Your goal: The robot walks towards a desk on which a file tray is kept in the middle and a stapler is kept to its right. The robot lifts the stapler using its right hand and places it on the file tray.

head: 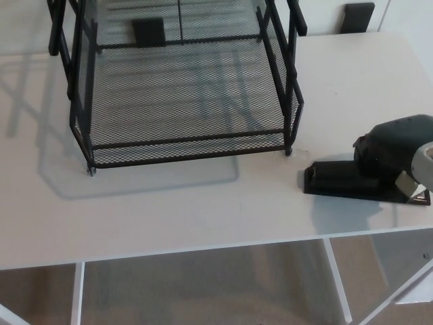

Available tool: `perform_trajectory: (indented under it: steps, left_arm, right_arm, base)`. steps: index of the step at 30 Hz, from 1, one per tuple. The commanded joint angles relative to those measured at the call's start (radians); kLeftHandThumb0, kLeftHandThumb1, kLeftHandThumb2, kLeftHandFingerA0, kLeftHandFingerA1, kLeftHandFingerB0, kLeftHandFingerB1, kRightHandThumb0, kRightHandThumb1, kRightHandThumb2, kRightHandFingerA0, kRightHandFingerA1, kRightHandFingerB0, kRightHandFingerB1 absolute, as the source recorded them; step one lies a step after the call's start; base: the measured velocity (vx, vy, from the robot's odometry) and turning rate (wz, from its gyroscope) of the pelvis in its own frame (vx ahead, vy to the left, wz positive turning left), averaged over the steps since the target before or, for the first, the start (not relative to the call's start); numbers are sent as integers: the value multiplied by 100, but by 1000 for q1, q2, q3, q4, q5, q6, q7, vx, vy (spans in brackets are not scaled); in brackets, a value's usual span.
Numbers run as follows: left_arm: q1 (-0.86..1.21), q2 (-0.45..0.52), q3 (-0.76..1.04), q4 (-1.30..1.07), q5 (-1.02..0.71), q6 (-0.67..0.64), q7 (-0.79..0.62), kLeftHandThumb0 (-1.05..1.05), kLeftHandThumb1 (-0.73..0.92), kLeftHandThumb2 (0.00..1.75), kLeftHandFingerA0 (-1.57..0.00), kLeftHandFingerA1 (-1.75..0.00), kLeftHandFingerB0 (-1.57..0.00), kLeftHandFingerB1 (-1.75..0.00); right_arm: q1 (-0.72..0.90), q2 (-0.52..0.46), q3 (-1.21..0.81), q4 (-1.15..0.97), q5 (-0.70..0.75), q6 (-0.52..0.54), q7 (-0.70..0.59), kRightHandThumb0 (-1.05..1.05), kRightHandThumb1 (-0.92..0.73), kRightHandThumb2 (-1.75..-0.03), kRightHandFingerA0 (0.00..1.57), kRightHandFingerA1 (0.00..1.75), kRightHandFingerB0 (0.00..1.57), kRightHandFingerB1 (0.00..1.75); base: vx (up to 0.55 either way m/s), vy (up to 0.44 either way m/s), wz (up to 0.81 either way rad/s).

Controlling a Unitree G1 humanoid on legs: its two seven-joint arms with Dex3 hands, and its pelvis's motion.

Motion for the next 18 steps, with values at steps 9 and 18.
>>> perform_trajectory:
  steps: [9,18]
  left_arm:
    - [38,34,-82,-9,69,-50,-2,-54,69,61,-62,-47,-44,-38]
    - [46,46,-107,-9,75,-53,1,-56,69,63,-64,-47,-42,-38]
  right_arm:
    - [168,-42,-67,8,-165,-199,-629,-14,-58,-68,95,166,82,120]
    - [264,96,-389,-86,62,-28,-548,-17,-70,-75,80,175,57,165]
  base:
    - [0,0,0]
    - [0,0,0]
